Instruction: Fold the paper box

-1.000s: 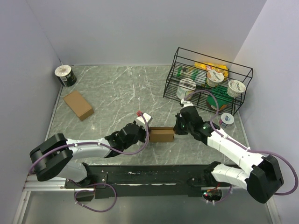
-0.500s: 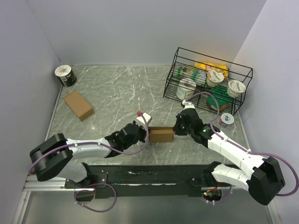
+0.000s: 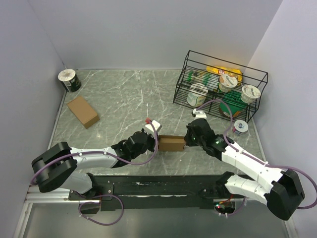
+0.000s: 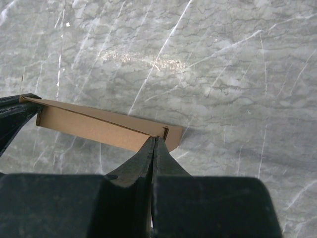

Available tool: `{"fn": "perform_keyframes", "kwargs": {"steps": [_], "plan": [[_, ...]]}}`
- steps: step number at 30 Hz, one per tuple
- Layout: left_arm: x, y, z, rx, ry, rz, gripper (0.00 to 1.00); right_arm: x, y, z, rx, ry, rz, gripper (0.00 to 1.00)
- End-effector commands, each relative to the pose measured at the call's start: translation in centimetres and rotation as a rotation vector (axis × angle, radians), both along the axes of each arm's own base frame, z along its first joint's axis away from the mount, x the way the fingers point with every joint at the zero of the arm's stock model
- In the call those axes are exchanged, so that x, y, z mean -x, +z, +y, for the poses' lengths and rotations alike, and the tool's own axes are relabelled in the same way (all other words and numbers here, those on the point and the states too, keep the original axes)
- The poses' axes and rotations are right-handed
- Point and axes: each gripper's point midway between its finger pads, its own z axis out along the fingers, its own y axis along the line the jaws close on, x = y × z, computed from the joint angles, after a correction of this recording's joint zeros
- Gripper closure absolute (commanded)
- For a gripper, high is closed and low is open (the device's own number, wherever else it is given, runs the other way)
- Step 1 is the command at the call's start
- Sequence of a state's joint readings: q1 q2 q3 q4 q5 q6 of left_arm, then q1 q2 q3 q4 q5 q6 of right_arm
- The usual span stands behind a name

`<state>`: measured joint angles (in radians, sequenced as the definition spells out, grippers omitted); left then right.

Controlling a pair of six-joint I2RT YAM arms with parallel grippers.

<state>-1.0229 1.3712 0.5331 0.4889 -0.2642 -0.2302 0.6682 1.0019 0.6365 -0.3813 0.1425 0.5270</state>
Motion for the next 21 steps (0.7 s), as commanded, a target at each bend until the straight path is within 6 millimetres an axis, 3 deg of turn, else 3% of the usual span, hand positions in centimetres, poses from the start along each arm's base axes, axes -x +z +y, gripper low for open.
{"fn": "perform_keyframes", "kwargs": {"steps": [1,13,21], "plan": [[0.6,2.1,-1.5,0.072,-0.049,-0.022,0.99,1.7,-1.8,0.0,0.049,0.024,0.053,1.00],[0.4,2.1,-1.2,0.060,-0.038,-0.033,0.99,3.4,-3.1,-0.2,0.200,0.039,0.092,1.00],[0.6,2.5,-1.5,0.076,-0.051,-0.033,0.99,5.0,-5.0,-0.7,0.274,0.044,0.158,1.00]]}}
